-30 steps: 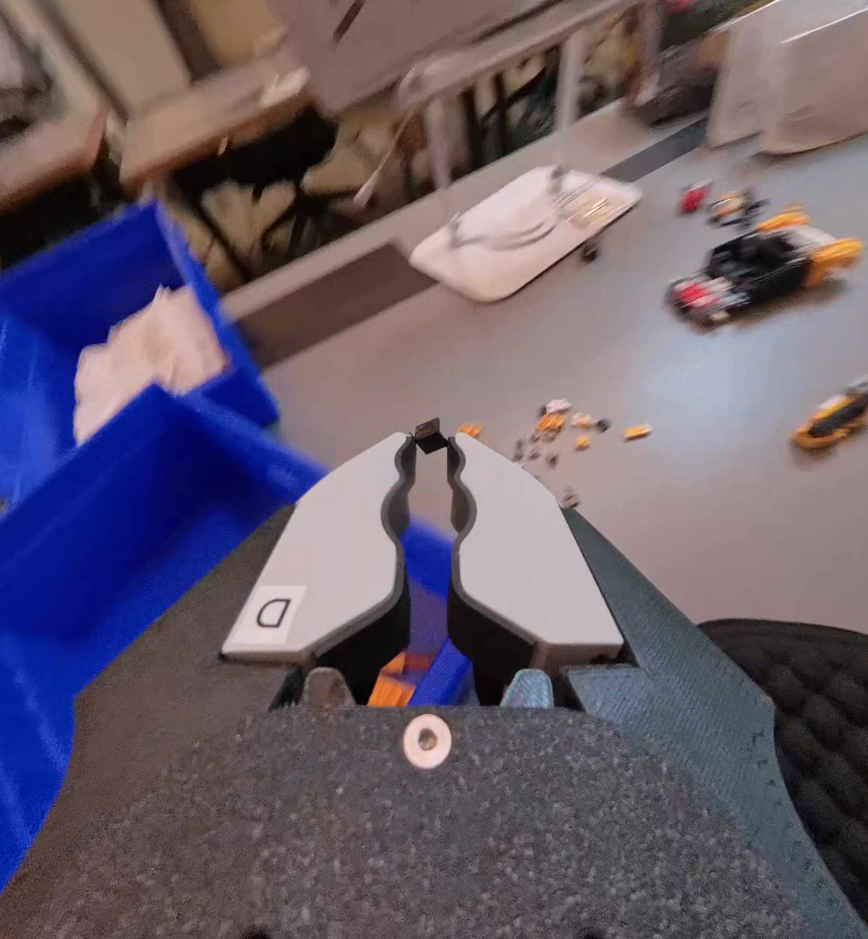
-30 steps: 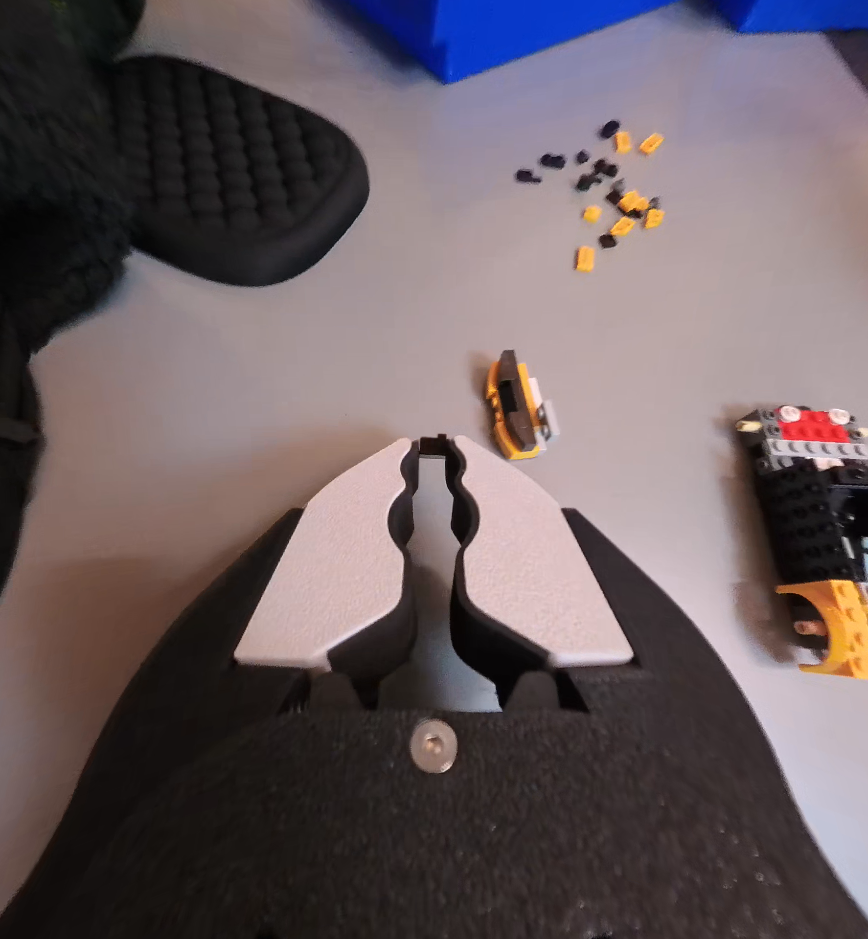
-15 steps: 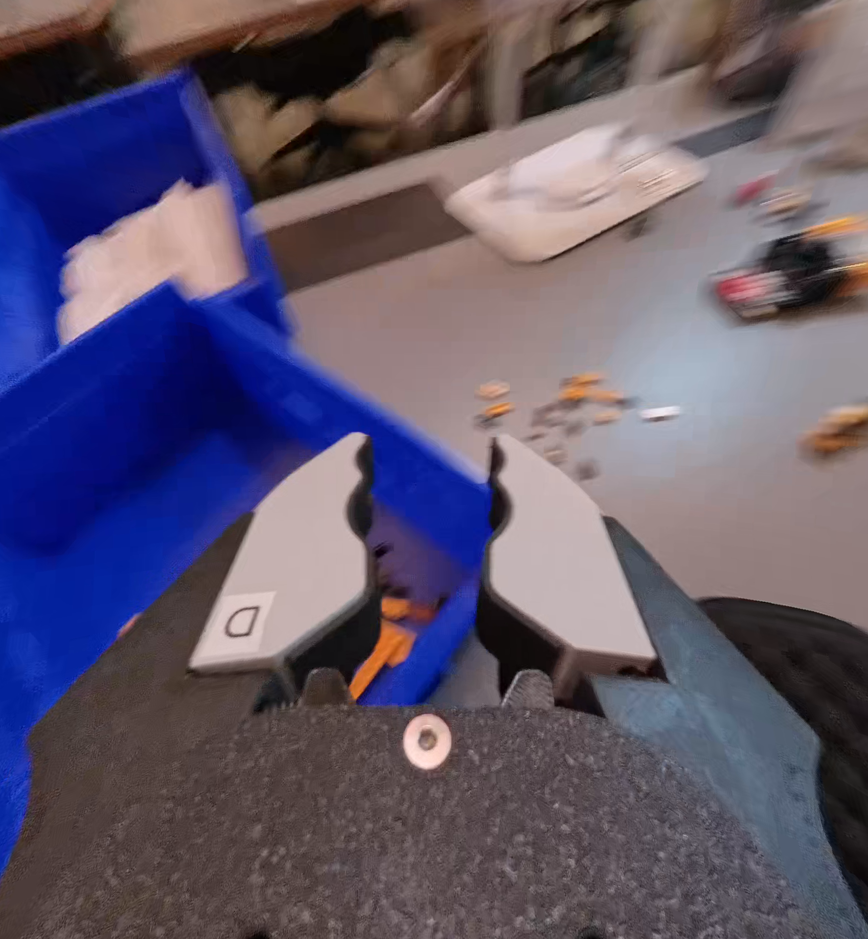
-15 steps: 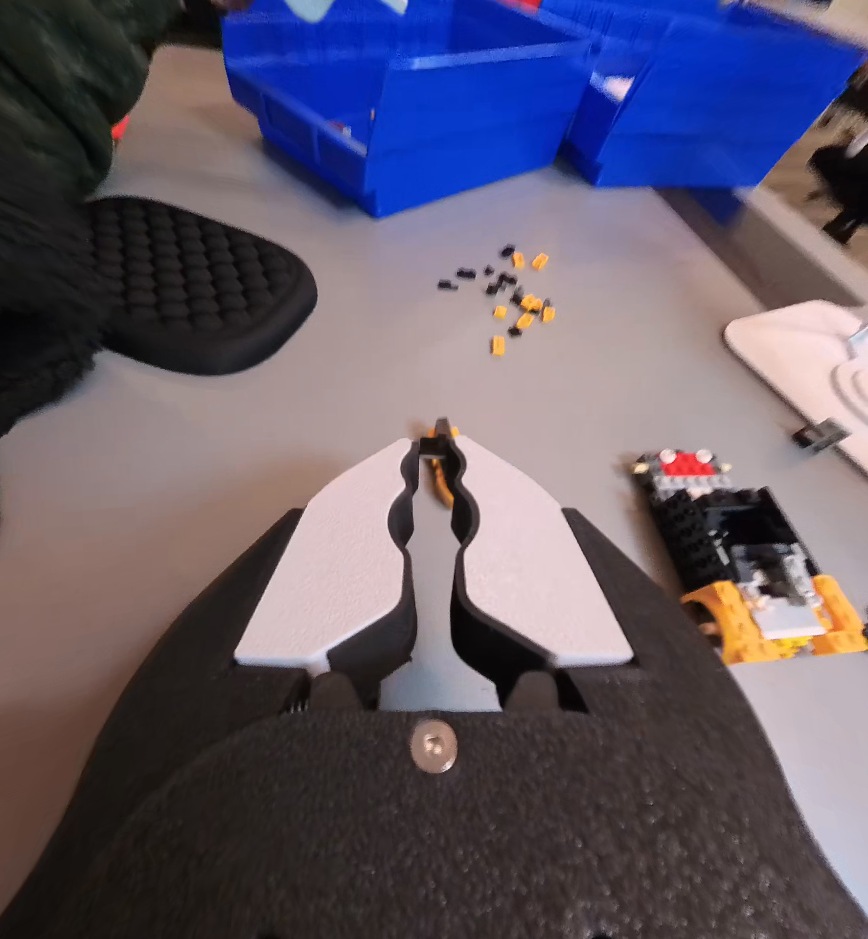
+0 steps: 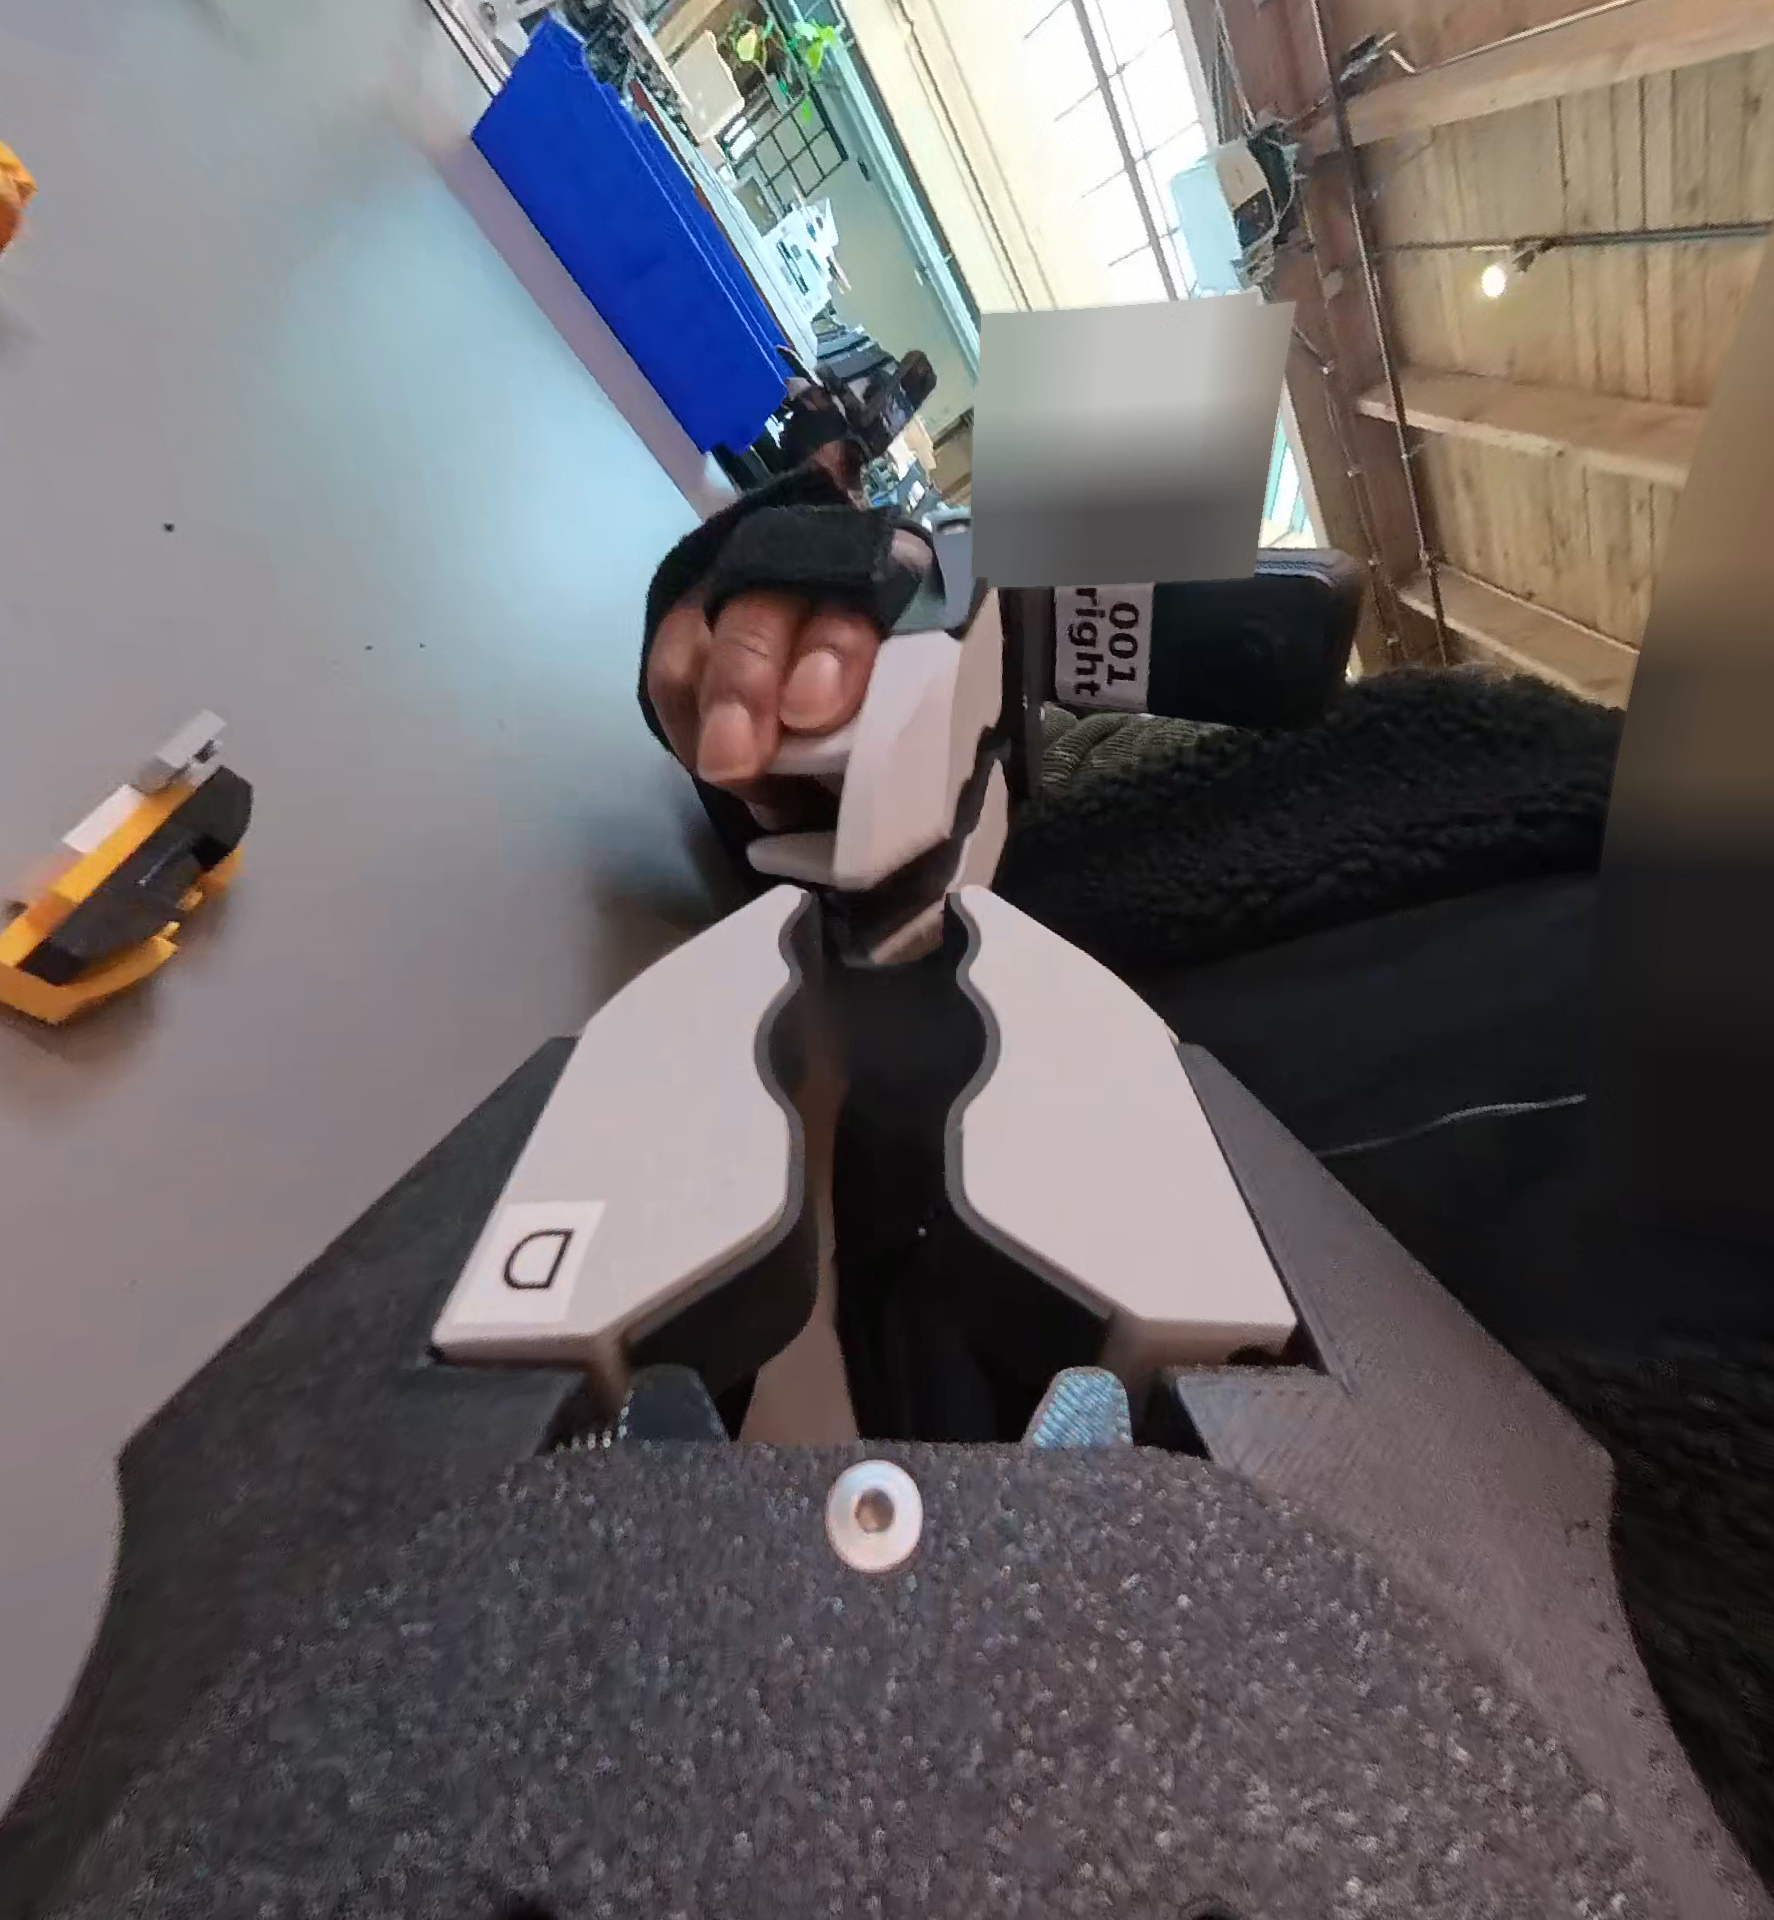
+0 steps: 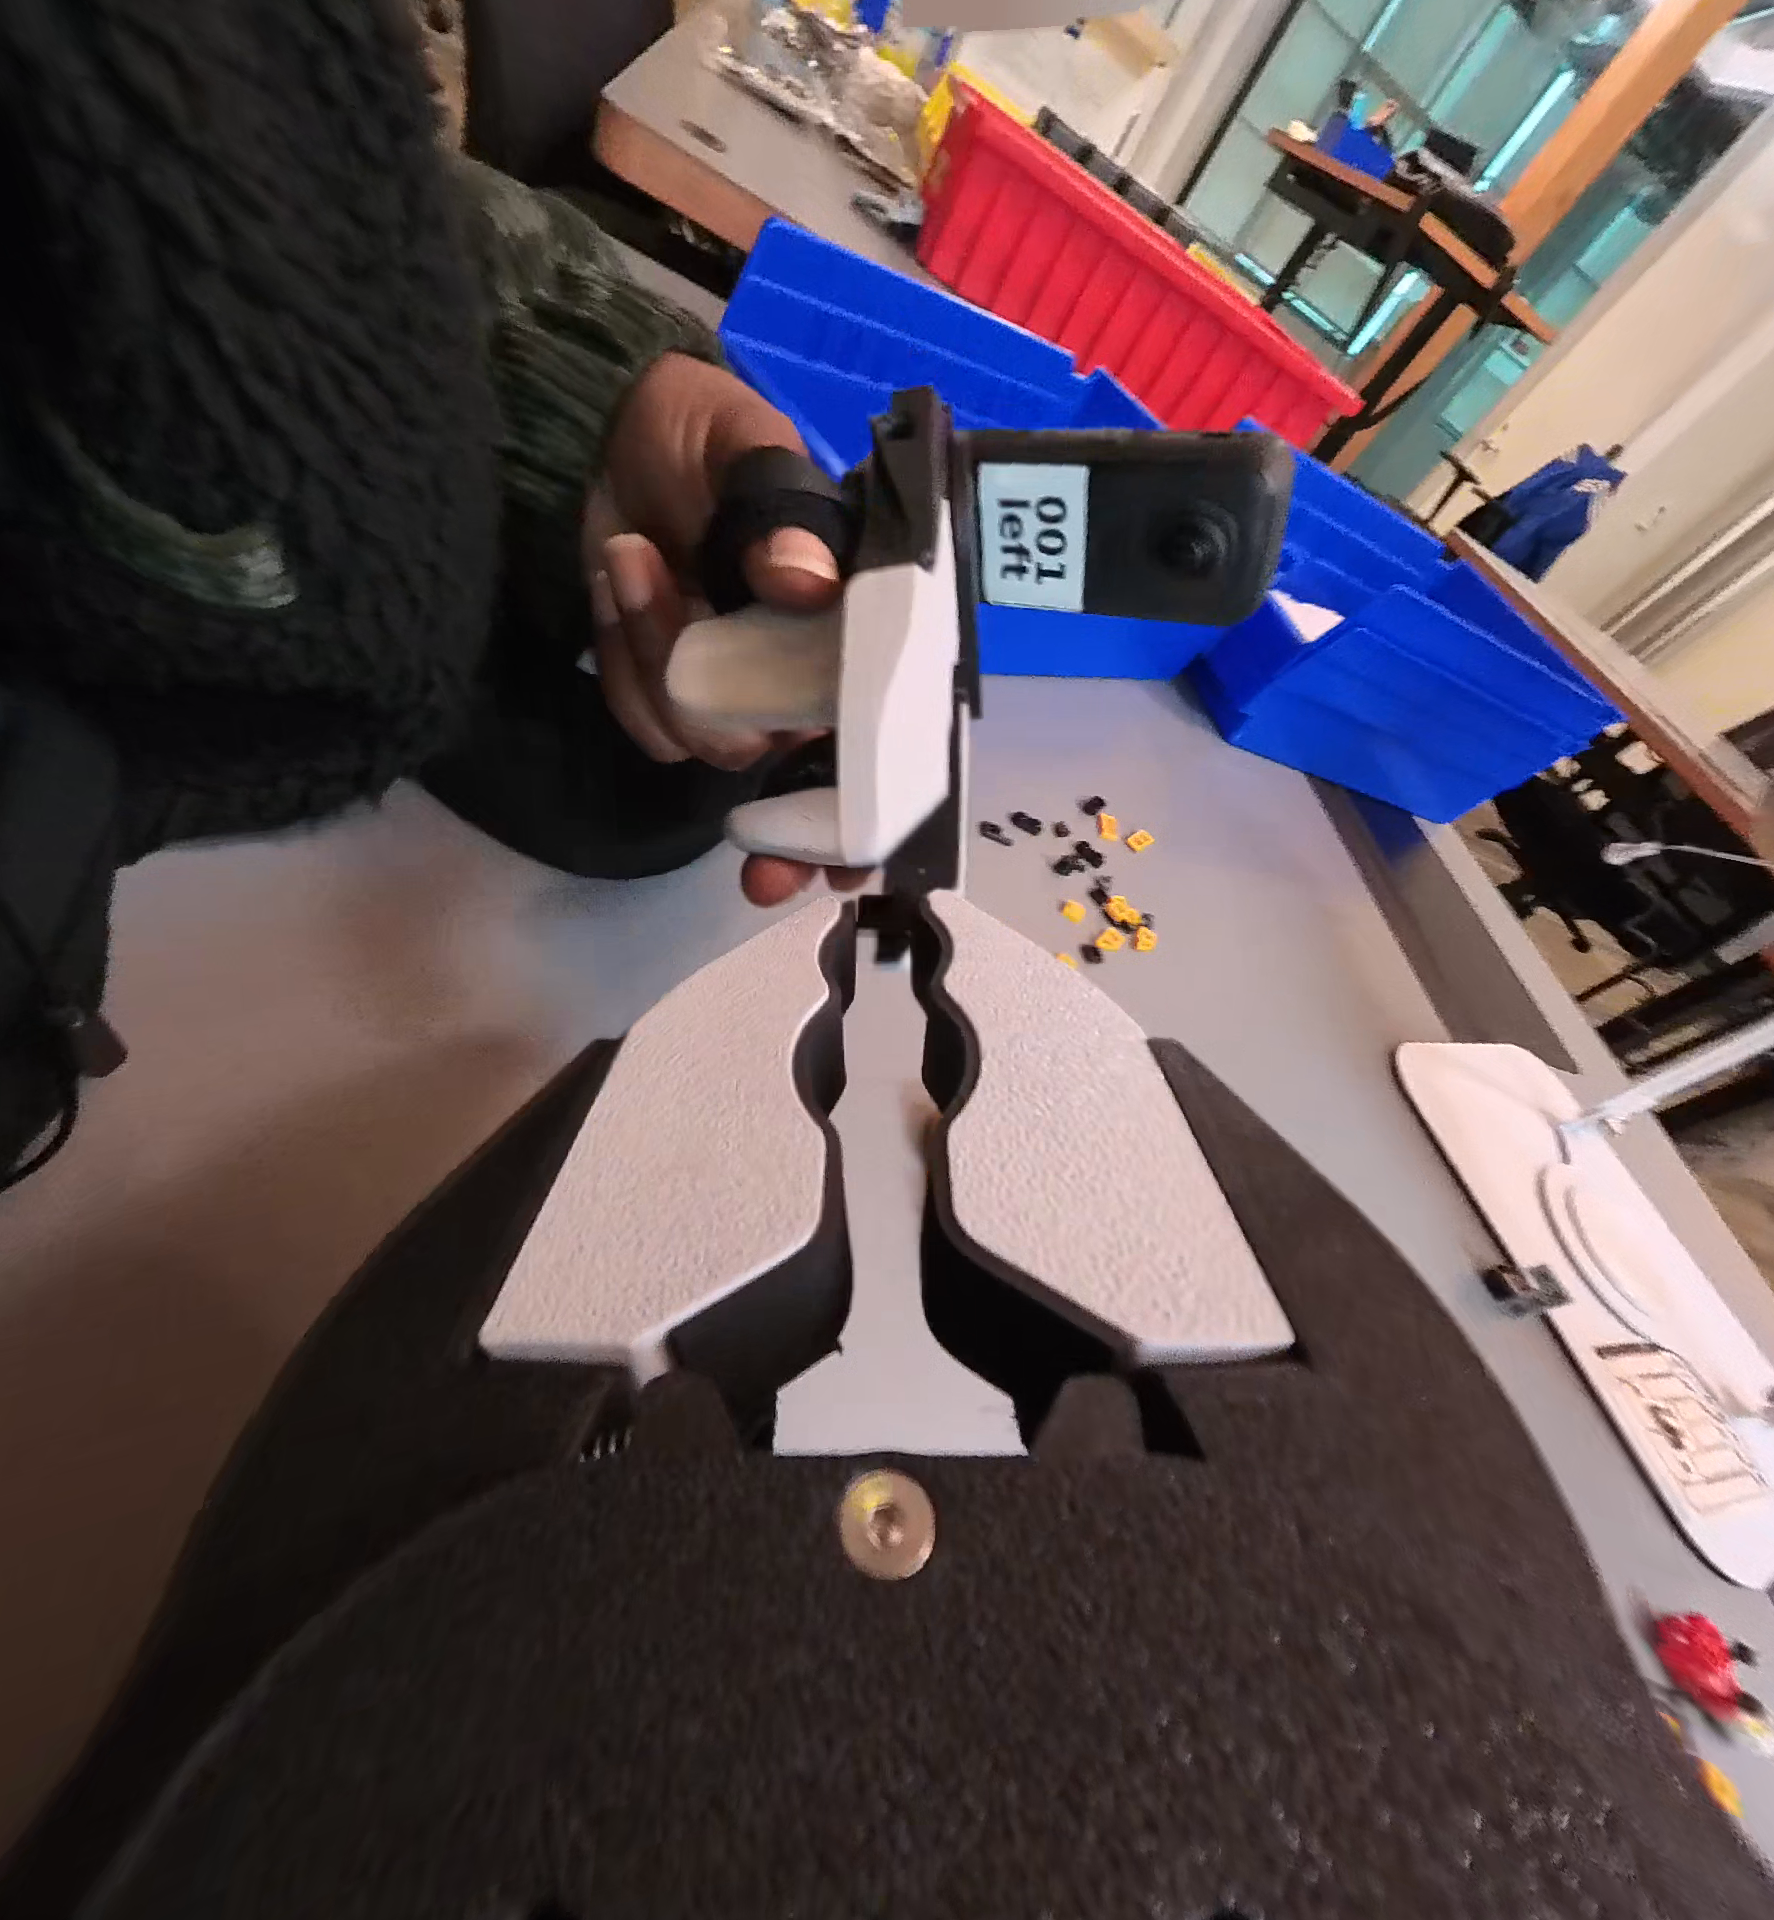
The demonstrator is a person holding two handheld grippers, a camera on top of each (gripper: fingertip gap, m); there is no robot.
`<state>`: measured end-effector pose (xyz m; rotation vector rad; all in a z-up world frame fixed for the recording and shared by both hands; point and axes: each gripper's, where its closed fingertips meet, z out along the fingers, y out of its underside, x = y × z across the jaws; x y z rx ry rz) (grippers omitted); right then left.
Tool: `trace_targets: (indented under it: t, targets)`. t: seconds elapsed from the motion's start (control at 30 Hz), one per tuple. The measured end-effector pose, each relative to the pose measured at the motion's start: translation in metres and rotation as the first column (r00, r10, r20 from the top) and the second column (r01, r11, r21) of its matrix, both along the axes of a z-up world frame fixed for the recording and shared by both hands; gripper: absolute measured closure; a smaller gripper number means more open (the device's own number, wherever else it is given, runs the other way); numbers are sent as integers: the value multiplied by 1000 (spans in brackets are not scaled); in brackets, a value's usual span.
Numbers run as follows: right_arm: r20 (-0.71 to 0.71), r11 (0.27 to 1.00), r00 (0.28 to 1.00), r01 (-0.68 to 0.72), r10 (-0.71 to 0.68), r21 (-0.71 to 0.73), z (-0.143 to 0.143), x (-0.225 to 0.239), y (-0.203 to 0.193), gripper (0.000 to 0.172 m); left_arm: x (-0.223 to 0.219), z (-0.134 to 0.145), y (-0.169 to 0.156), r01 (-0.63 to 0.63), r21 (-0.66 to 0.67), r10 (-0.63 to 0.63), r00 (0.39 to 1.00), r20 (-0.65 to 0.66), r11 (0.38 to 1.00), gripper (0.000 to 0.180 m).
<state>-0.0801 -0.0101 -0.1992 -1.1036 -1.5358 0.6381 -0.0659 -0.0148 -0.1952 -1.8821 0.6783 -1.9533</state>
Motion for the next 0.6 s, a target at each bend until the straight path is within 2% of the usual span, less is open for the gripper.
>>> trace_targets:
  t: [0.1, 0.47, 0.6]
  targets:
    - [0, 1000, 1000, -17, 17, -17, -2, -1, -3, 162, 1, -5, 1, -3, 13, 3, 1000, -23, 1000, 170]
    - [-5, 999, 1000, 12, -12, 52, -1, -1, 1, 162, -1, -5, 3, -16, 30, 17, 999, -33, 999, 171]
    - [-37, 1000, 999, 21, -20, 22, 2, -1, 4, 161, -6, -2, 6, -45, 72, 48, 998, -39, 996, 171]
